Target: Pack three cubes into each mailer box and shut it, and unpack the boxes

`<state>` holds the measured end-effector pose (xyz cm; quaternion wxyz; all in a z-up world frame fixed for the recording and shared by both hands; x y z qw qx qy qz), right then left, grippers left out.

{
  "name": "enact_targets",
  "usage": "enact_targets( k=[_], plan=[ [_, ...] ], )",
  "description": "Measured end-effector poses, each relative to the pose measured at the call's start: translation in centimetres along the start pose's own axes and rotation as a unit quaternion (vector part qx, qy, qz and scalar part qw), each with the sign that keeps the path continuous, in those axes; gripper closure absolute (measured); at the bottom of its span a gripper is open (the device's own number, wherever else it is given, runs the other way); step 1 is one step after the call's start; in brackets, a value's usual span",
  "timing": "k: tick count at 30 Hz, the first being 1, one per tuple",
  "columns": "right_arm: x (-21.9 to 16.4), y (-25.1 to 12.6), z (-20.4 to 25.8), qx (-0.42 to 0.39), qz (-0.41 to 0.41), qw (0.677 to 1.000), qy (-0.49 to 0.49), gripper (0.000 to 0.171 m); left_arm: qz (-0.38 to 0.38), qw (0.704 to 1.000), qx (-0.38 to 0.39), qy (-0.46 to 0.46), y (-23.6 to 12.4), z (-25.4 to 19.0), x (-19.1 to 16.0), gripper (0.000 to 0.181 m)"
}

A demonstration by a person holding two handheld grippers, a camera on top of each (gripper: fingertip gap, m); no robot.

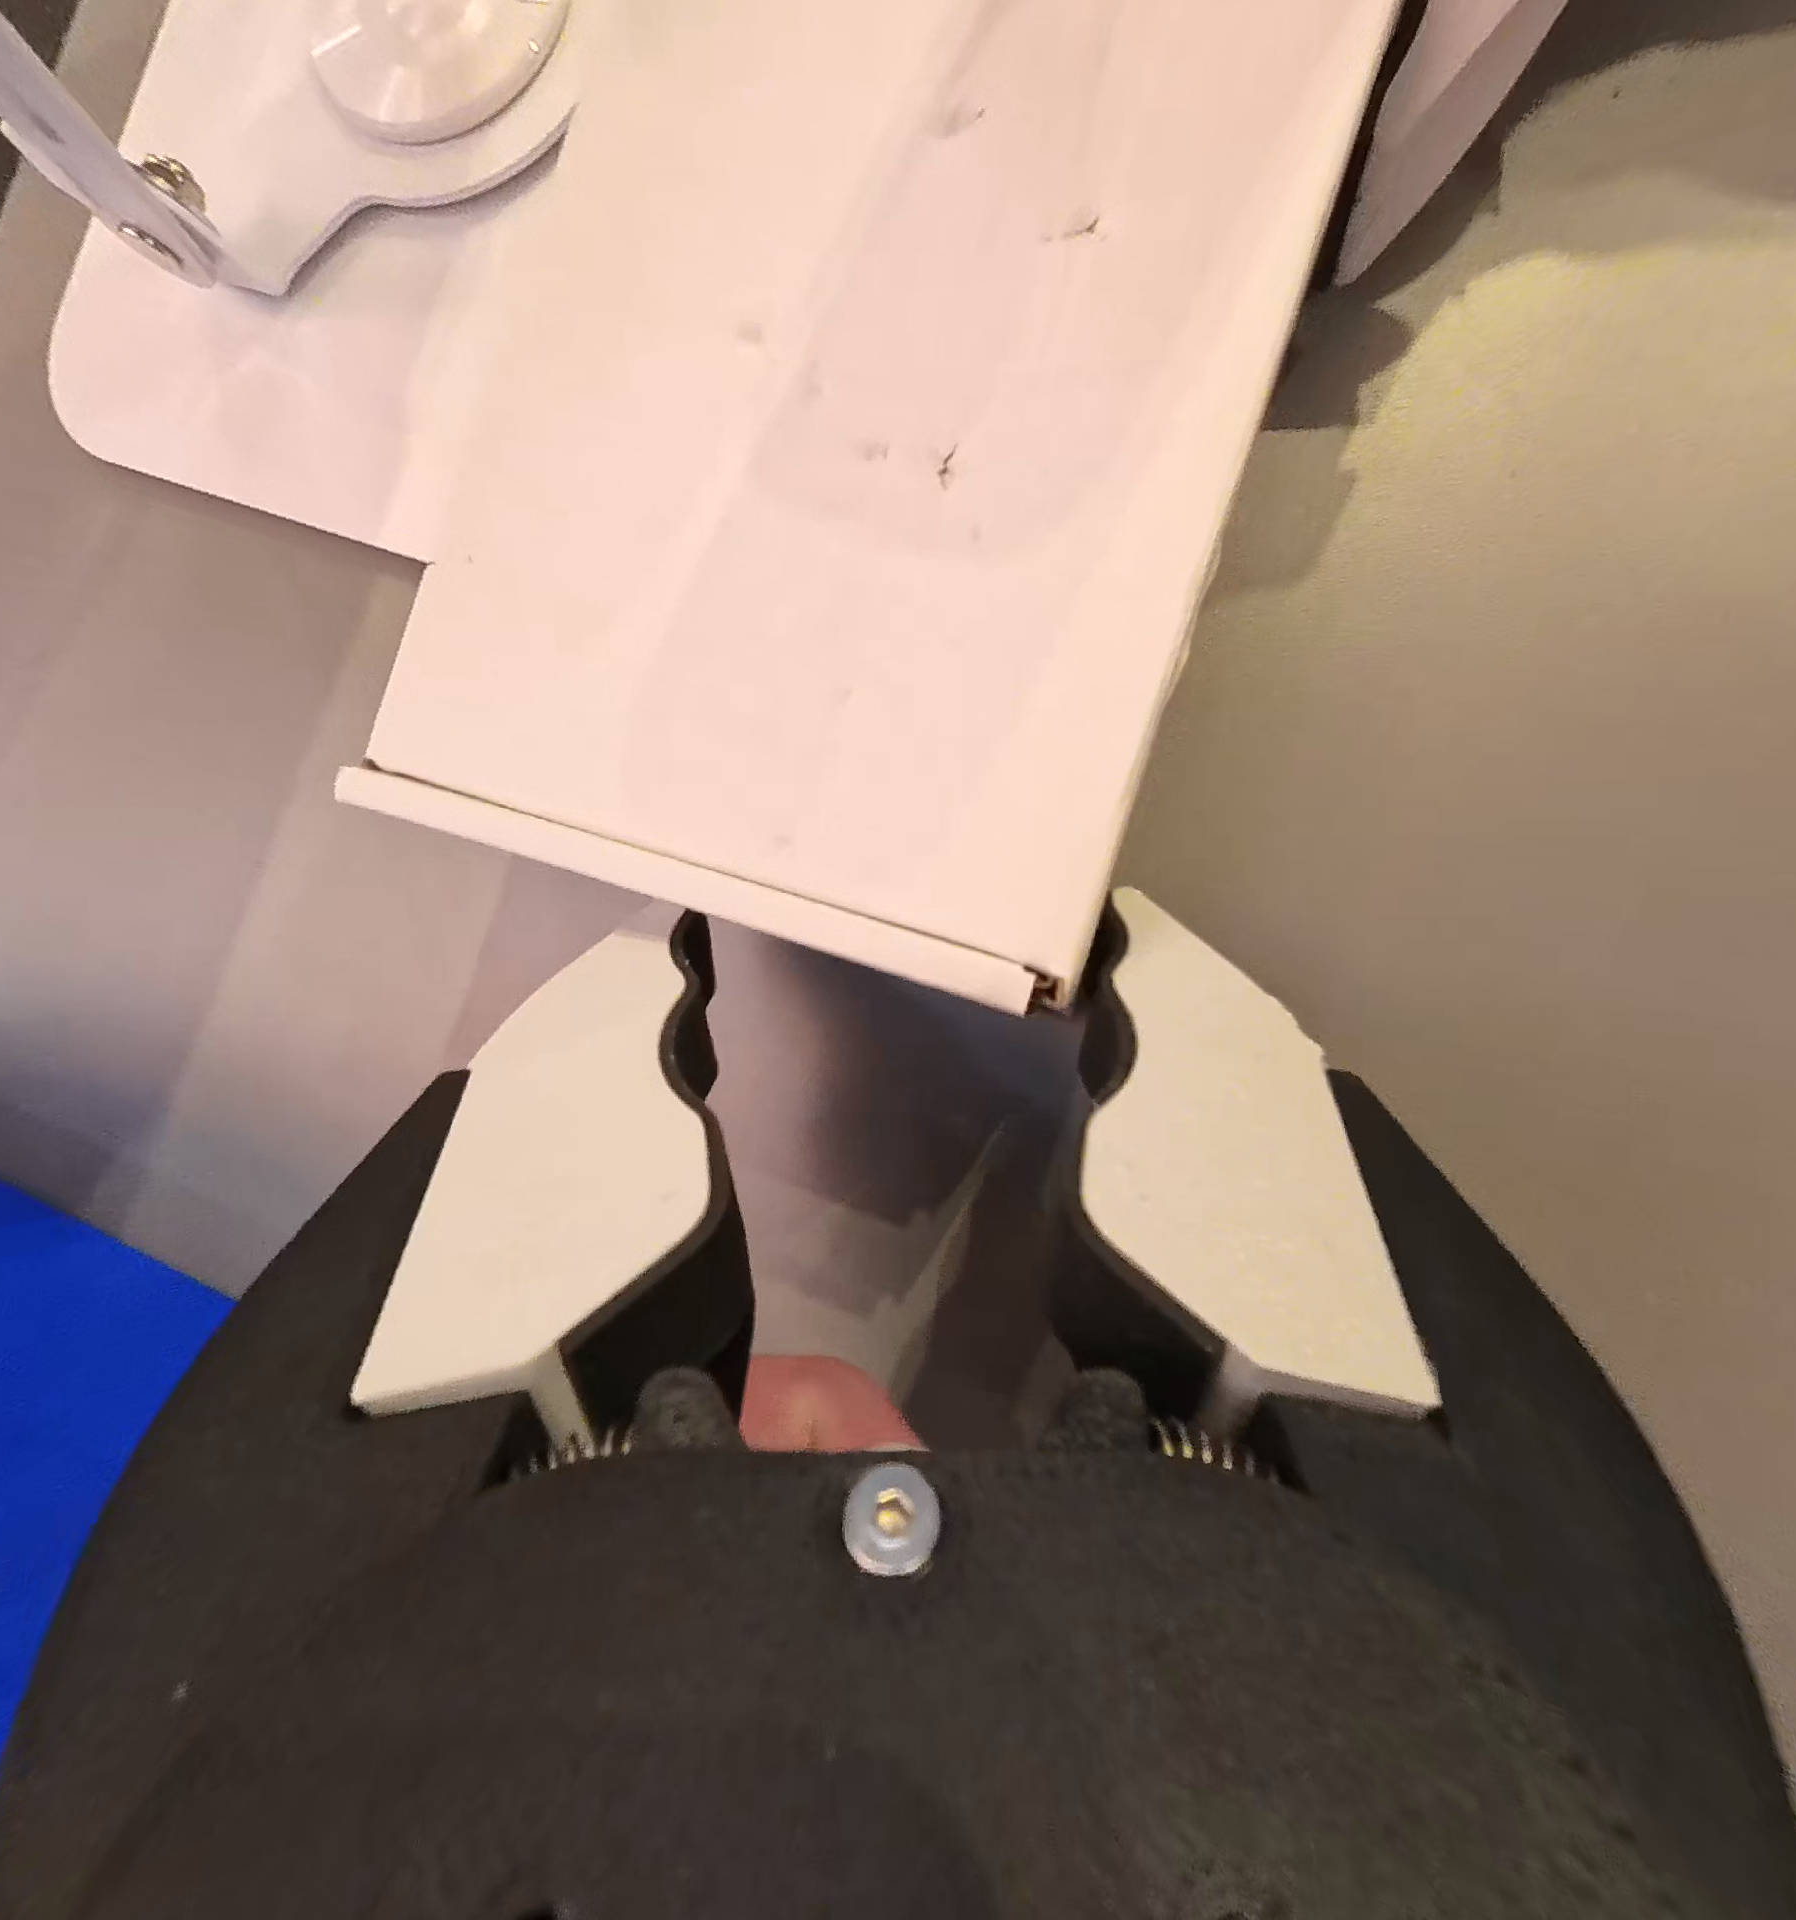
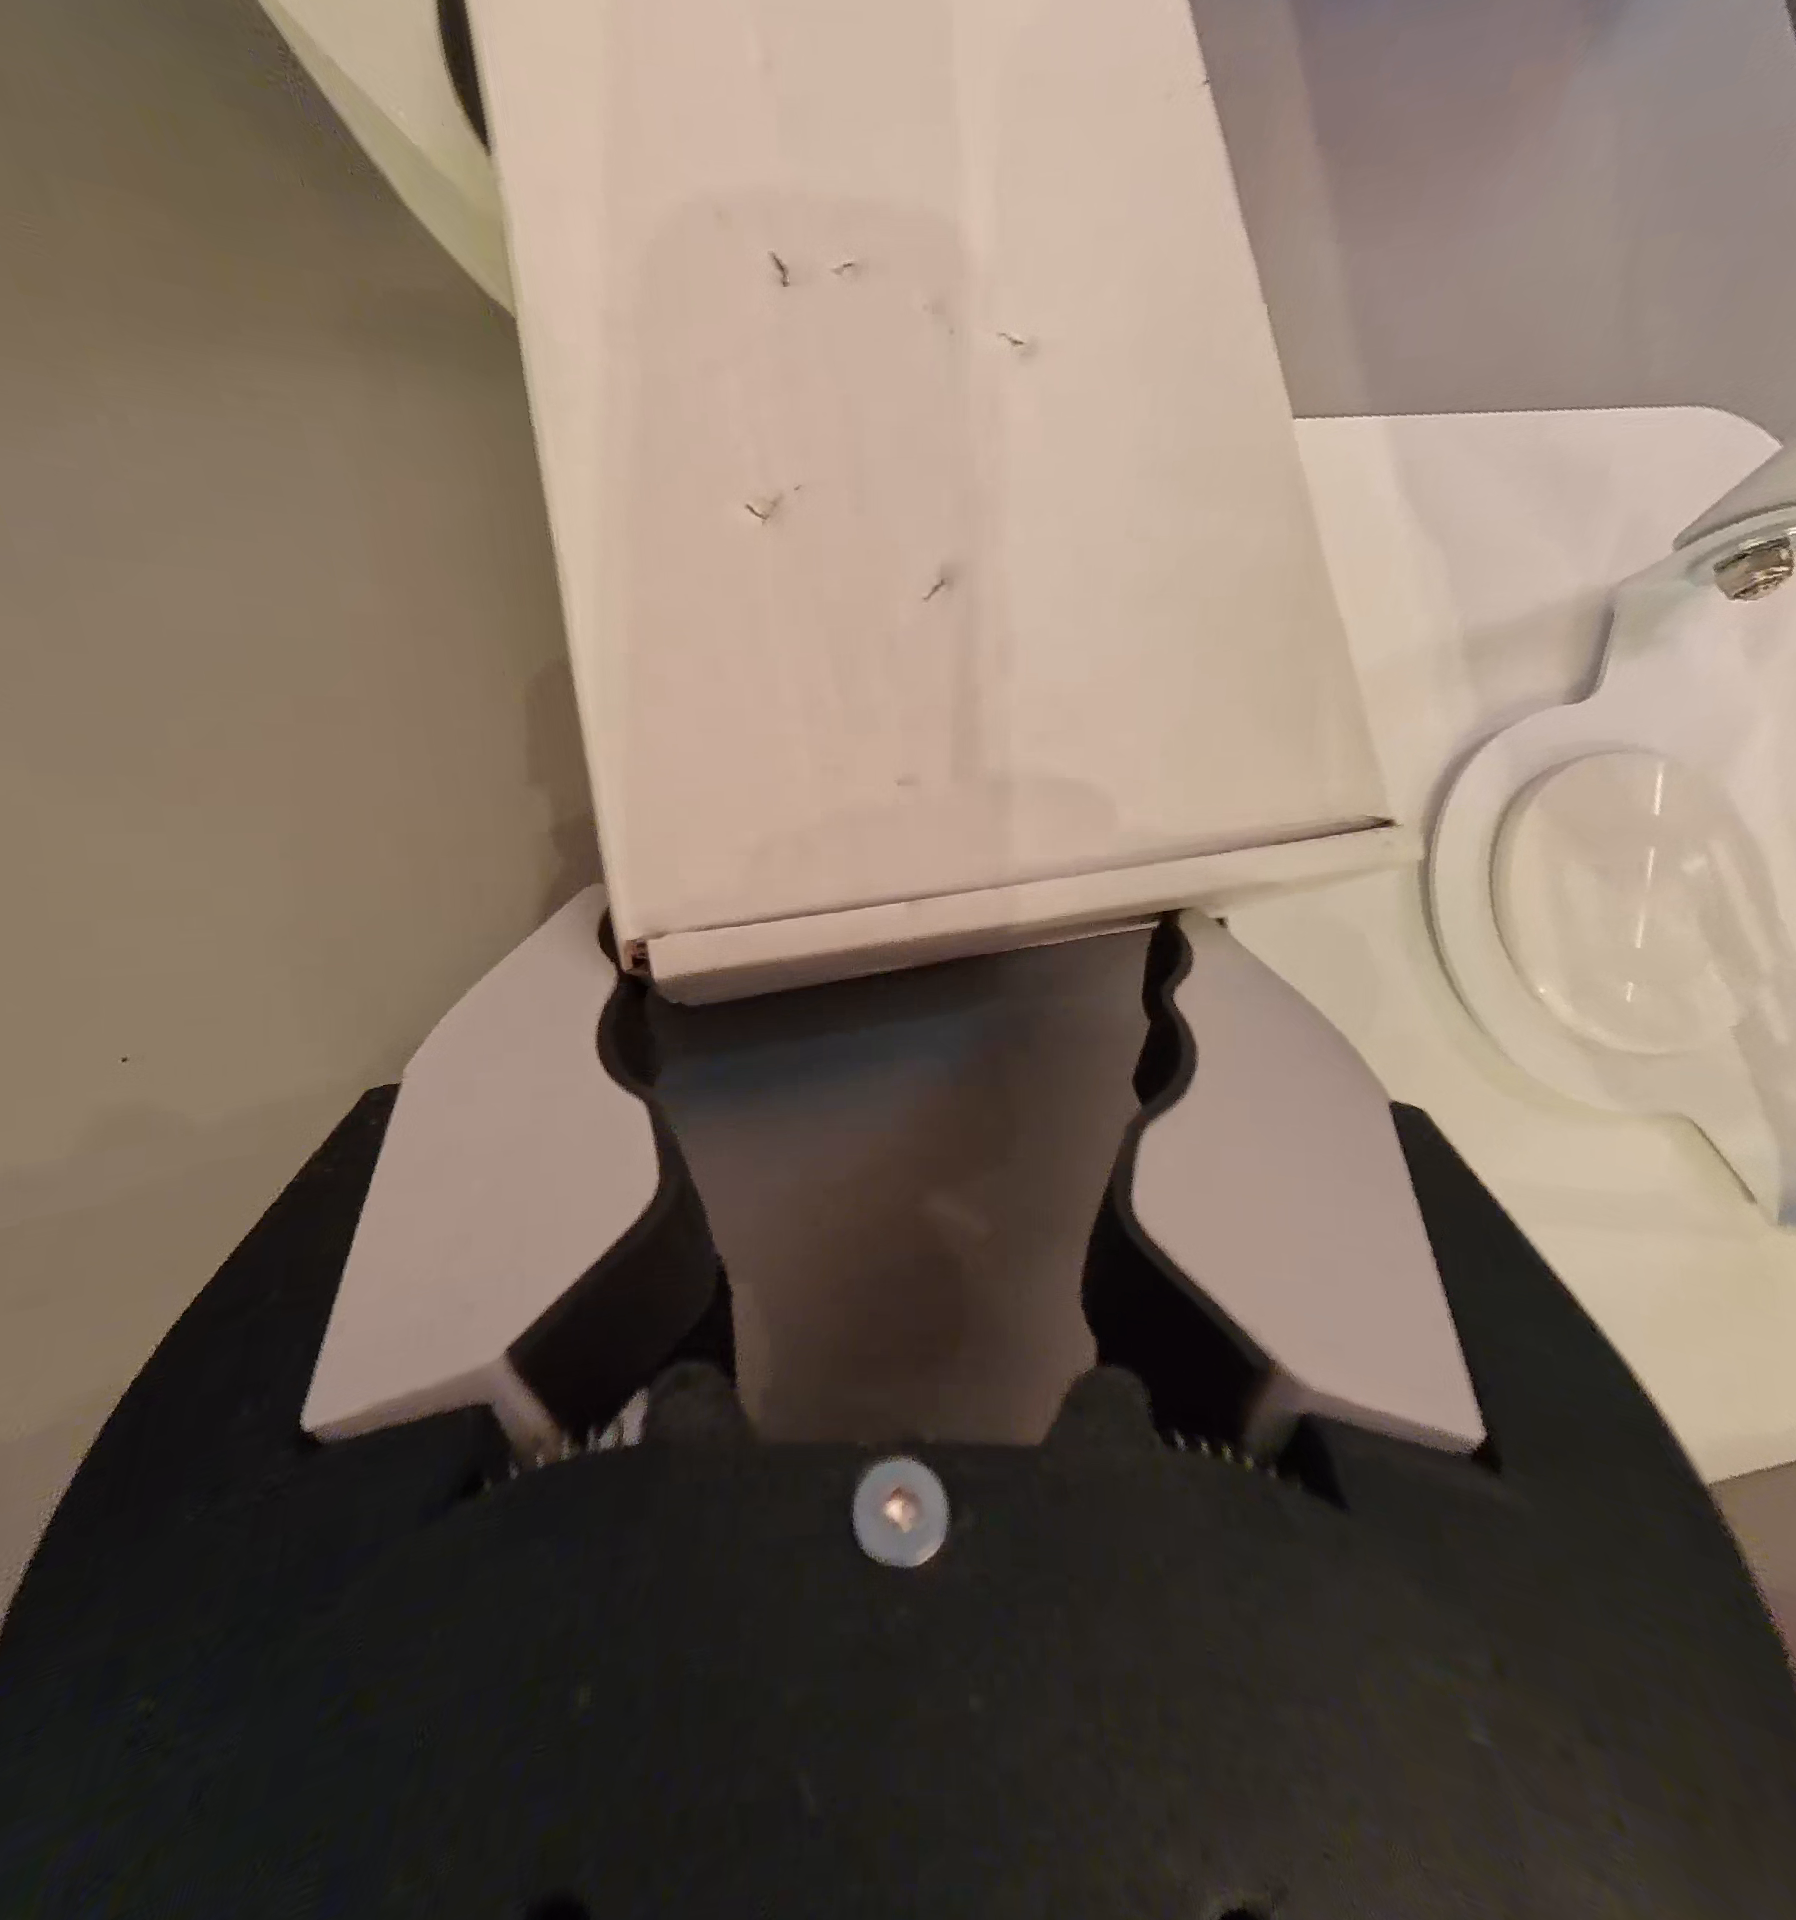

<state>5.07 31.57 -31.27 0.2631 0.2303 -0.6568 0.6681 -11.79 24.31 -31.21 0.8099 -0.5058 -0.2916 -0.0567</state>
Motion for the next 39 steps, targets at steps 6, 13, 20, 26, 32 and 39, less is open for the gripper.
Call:
enact_targets(
  k=[6, 13, 20, 26, 32, 39],
  plan=[
    [-0.1, 0.0, 0.2, -0.007, 0.008, 1.000, 0.000, 0.088, 0.016, 1.000, 0.001, 0.002, 0.0, 0.1, 0.1, 0.114],
    [-1.0, -1.4, 1.8, 0.017, 0.031, 0.999, 0.002, 0.082, 0.039, 0.997, -0.062, 0.027, -1.0, -3.1, 0.9, 0.101],
    [2.0, -2.7, 2.3, -0.049, 0.046, 0.996, -0.056, 0.046, -0.005, 1.000, -0.001, -0.010, -2.4, -0.6, 1.2, 0.063],
    [5.3, 1.0, 3.6, -0.069, 0.145, 0.977, -0.142, 0.040, 0.019, 0.999, -0.025, 0.031, -0.2, -0.2, 2.1, 0.058],
    [5.9, 1.8, 4.1, -0.063, 0.170, 0.970, -0.162, 0.060, -0.008, 1.000, -0.024, 0.018, 0.0, 0.3, 1.9, 0.070],
    [5.7, 1.4, 4.4, -0.061, 0.154, 0.971, -0.172, 0.075, -0.013, 0.999, -0.031, 0.007, -0.1, -0.1, 1.9, 0.080]
  ],
)
Point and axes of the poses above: each gripper's, where its closed fingertips meet, y out along the fingers, x out of its top, z = x × y across the jaws, the point moved 5 cm from there along -y, back along the fingers, and after that the axes turned 14 degrees about y, right-handed, at the moved point
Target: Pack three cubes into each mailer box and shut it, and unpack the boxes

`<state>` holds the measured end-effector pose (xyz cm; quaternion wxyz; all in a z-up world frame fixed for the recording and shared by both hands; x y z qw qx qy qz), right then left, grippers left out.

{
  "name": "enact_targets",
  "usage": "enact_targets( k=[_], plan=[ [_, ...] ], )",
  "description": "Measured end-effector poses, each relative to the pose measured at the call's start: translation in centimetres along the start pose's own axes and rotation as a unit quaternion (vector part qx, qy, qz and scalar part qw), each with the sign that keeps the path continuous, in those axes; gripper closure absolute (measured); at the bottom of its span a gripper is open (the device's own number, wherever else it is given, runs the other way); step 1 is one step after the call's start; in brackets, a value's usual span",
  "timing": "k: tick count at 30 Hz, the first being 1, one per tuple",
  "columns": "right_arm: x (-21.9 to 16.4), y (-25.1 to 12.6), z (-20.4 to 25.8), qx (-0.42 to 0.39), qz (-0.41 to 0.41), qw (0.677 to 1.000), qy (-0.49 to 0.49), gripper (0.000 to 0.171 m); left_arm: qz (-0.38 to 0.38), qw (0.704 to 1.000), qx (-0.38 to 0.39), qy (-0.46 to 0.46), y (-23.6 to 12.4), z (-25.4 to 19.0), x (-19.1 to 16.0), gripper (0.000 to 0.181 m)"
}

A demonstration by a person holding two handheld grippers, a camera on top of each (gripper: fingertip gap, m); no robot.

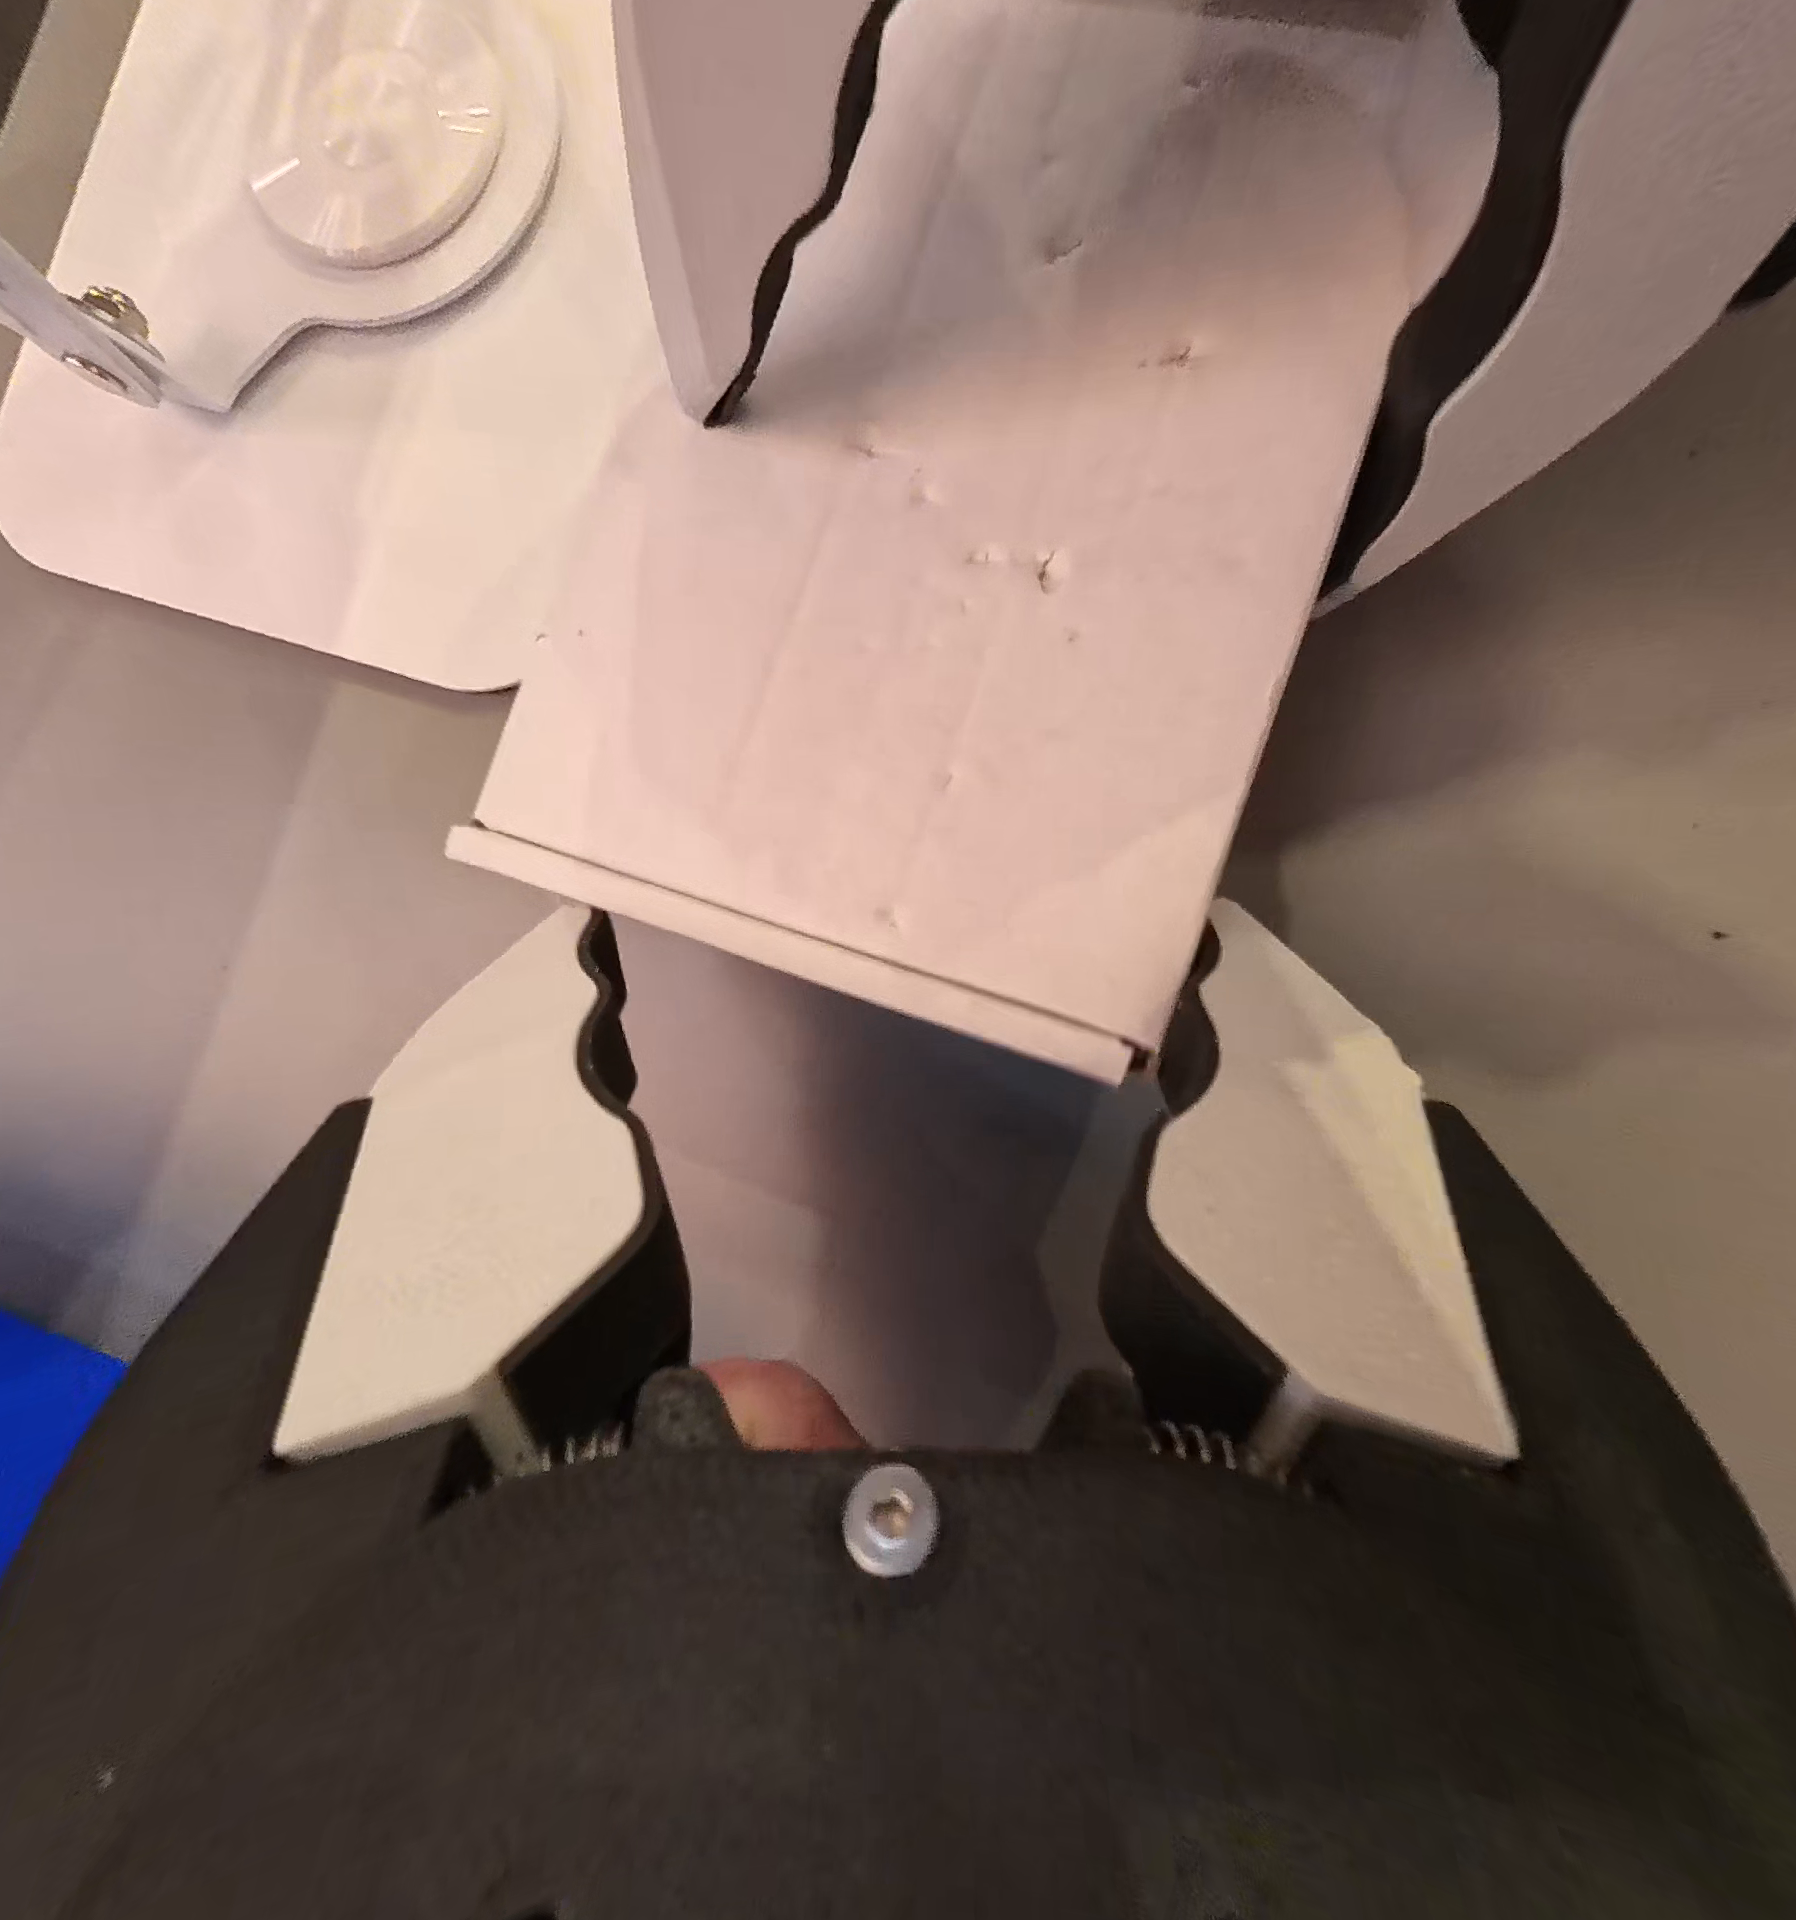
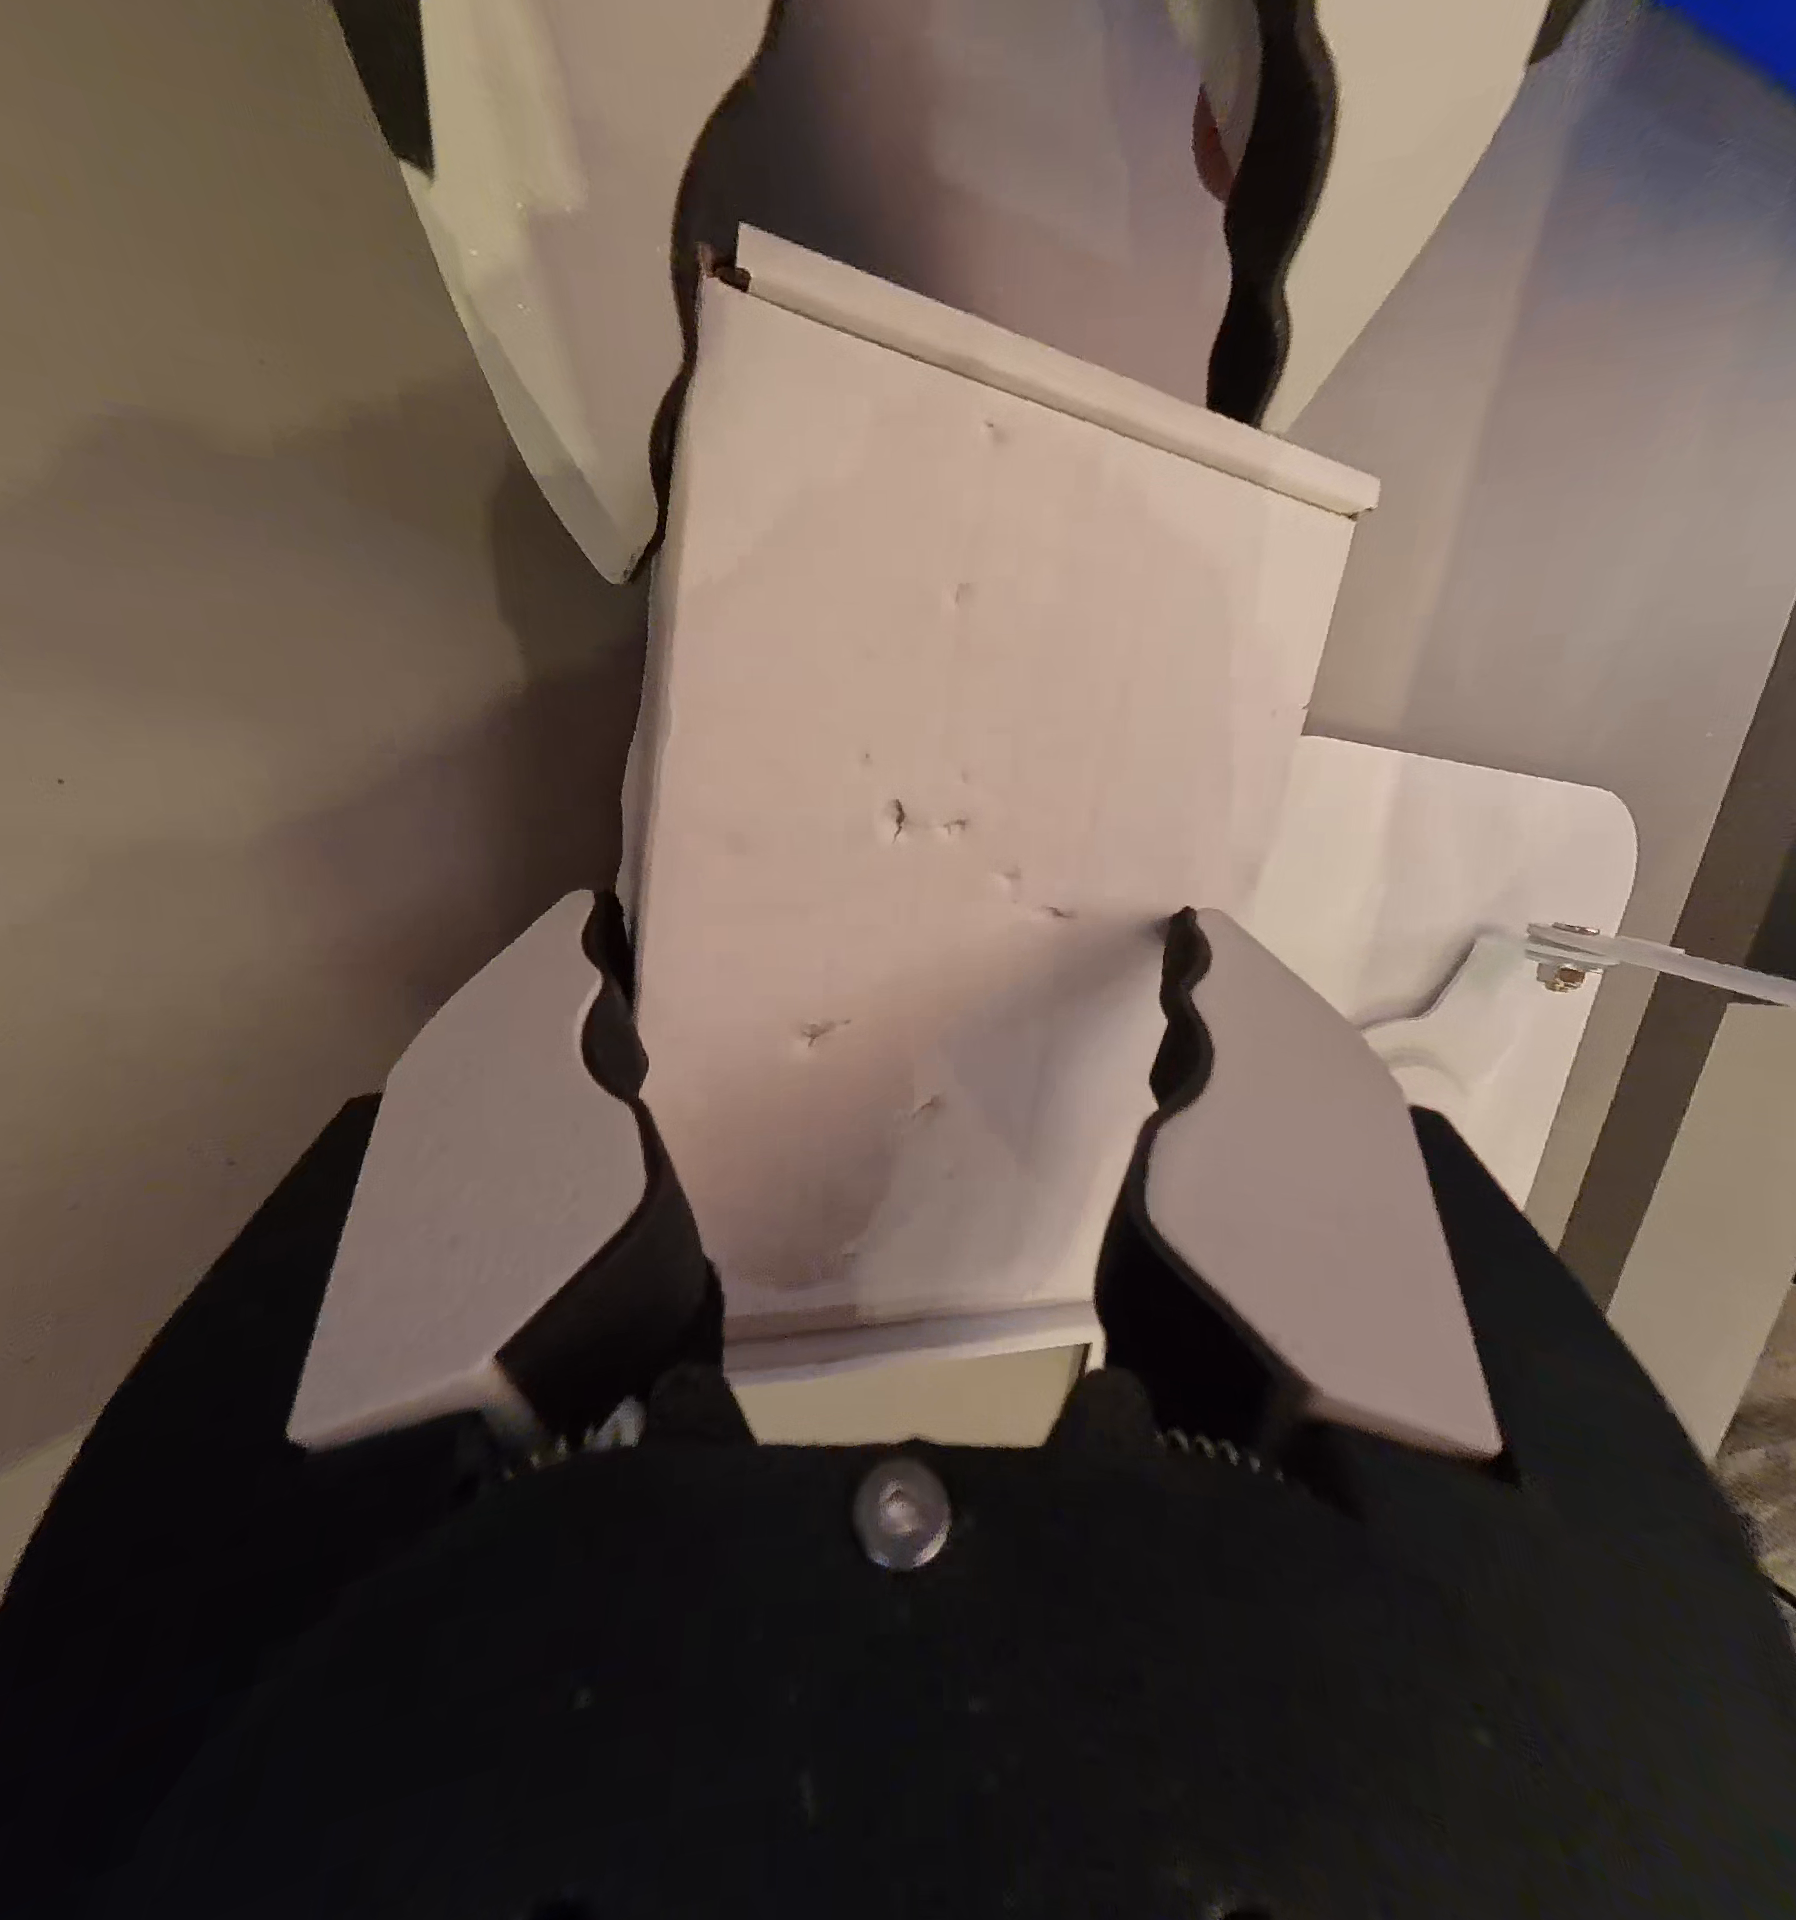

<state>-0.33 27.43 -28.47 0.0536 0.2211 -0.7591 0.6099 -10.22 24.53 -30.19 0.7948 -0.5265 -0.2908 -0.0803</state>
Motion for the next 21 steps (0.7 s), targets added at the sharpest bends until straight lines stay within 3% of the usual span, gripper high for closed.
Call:
enact_targets(
  k=[4, 6, 12, 17, 21],
  plan=[
    [-0.6, -1.0, 1.4, 0.047, -0.018, 0.999, 0.016, 0.072, 0.002, 1.000, -0.024, 0.013, -0.5, -1.9, 0.6, 0.084],
    [-1.3, -1.7, 1.9, 0.070, -0.023, 0.997, 0.039, 0.056, 0.004, 0.999, -0.031, 0.018, -0.8, -3.0, 0.8, 0.076],
    [-4.7, -4.0, 0.1, 0.086, -0.017, 0.988, 0.128, 0.045, -0.040, 0.999, -0.002, -0.034, -1.5, -1.9, 0.9, 0.069],
    [-6.8, -2.3, -0.4, 0.071, 0.011, 0.990, 0.126, 0.043, -0.023, 1.000, -0.008, -0.003, 1.0, -2.8, 1.4, 0.062],
    [-6.4, -1.3, 0.0, 0.074, 0.004, 0.991, 0.109, 0.042, -0.014, 0.999, 0.028, 0.009, 1.7, -2.0, 1.7, 0.069]
  ],
)
Point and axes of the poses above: each gripper's, where its closed fingertips meet, y out along the fingers, x out of its top, z = x × y across the jaws, the point moved 5 cm from there along -y, back along the fingers, and after that the axes turned 14 degrees about y, right-handed, at the moved point
